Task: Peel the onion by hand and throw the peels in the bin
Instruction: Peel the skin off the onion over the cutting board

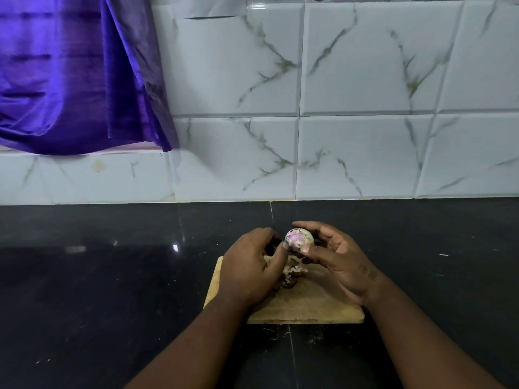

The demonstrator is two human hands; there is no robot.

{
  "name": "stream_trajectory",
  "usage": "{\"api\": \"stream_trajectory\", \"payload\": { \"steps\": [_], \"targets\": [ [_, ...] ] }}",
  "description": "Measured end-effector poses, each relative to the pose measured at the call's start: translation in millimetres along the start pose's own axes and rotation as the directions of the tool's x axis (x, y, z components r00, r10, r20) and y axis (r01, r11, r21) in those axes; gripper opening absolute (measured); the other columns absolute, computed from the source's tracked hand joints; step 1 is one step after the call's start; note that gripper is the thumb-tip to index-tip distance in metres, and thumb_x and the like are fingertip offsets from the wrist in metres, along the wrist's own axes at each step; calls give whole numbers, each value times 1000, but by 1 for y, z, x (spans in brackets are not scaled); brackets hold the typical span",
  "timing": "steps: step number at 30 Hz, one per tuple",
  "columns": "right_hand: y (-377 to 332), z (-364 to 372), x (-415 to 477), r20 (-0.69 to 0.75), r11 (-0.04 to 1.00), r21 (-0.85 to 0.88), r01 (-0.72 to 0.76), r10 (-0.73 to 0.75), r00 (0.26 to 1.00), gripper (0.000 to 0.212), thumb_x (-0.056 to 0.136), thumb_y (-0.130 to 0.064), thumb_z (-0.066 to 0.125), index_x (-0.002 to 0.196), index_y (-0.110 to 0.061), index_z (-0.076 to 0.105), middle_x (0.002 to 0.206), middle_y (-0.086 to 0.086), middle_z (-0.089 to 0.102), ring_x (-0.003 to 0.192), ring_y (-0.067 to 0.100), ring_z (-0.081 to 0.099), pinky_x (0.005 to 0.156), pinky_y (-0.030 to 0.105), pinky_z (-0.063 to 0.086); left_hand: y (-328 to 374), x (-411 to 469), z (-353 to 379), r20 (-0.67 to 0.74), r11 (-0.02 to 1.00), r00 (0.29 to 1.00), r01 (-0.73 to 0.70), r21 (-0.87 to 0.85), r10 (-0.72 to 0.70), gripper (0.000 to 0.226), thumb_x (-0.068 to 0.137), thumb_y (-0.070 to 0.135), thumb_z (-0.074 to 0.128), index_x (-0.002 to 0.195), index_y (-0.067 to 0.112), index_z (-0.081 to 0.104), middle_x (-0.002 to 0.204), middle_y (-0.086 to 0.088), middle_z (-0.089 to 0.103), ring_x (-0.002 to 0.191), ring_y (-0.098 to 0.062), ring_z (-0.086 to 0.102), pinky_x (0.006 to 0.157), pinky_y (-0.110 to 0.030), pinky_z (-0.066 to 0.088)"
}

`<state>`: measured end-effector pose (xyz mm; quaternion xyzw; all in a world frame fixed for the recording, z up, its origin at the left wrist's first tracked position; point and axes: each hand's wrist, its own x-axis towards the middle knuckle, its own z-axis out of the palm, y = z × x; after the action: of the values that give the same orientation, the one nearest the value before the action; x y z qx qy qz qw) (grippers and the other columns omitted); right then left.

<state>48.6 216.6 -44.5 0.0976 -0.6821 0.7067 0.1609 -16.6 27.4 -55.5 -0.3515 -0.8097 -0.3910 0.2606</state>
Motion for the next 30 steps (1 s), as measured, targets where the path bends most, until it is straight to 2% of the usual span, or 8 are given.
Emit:
{"api": "stream_trajectory", "payload": {
  "steps": [6,9,12,14,18,23,27,30],
  "targets": [
    [1,2,-1,22,1000,-9,-24,24,999,40,89,0,72,125,-18,72,127,14,70,123,39,63,92,36,58,4,1,0,3,999,1000,-26,26,26,30,93,53,49,89,26,61,77,12,55,72,-8,50,59,-25,37],
    [0,2,-1,25,1000,7,-29,29,999,39,87,-3,74,123,-18,73,127,17,70,123,42,62,98,42,57,3,1,0,7,999,999,-37,-14,37,26,93,46,48,89,23,61,79,10,56,72,-10,52,60,-33,44],
    [-1,3,0,20,1000,12,-25,25,1000,40,85,-6,74,123,-17,73,126,19,70,122,44,62,93,39,58,2,1,1,-4,999,999,-33,-15,33,14,92,33,51,89,22,60,80,9,57,73,-11,52,62,-37,46],
    [0,2,0,14,1000,17,-17,16,1000,40,89,0,71,124,-17,72,126,18,70,121,43,63,92,39,58,3,1,0,-18,999,1000,-25,-30,25,11,95,29,52,88,22,59,78,9,56,72,-11,51,60,-35,43],
    [0,2,-1,11,1000,23,-21,21,1000,39,91,2,69,124,-18,73,127,16,70,122,41,64,93,39,57,4,0,0,-22,999,999,-38,-25,38,21,100,40,51,89,23,58,77,10,54,70,-11,51,59,-31,41],
    [-1,3,0,17,999,25,-20,20,1000,40,88,0,73,125,-16,72,127,17,70,122,42,64,96,44,58,5,0,2,-14,1000,1000,-16,-23,16,13,99,29,57,87,26,51,75,10,51,68,-12,49,57,-28,36],
    [-4,3,-1,33,992,123,-16,12,999,42,85,-3,69,127,-10,70,122,20,71,101,32,71,81,33,59,1,2,3,-4,998,998,65,-18,-66,19,98,26,58,84,26,46,74,8,51,68,-12,49,56,-30,34],
    [-4,-1,0,31,983,182,-17,11,999,42,85,-5,62,126,-10,70,112,18,72,87,26,70,76,34,57,1,2,5,75,991,991,103,82,-110,16,93,31,59,82,26,49,76,7,54,71,-11,50,58,-34,37]
  ]
}}
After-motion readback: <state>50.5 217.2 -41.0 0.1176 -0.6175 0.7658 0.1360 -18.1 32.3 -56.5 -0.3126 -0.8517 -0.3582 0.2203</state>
